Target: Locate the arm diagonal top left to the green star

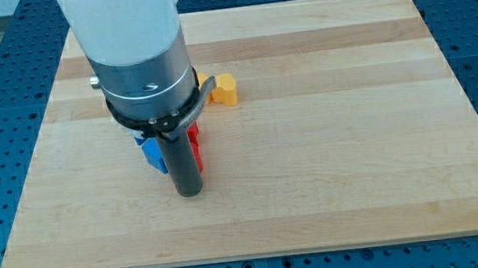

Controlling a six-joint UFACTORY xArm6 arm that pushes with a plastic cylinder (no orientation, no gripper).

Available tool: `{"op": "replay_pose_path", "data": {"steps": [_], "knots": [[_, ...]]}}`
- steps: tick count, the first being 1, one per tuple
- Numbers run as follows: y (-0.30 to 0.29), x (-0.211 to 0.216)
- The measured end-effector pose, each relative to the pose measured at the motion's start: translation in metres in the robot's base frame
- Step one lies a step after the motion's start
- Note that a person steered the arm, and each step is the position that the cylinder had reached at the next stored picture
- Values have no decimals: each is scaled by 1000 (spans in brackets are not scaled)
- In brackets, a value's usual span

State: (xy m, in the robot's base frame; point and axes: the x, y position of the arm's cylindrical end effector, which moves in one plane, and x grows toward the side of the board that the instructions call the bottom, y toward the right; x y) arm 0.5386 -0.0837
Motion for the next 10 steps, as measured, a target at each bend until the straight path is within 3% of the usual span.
{"op": "replay_pose_path", "data": {"steps": [3,5,6,8,9,10], "knots": [[0,-17],[-84,42],[-147,-11],[-170,-90],[-169,-209],[-166,-246]]}}
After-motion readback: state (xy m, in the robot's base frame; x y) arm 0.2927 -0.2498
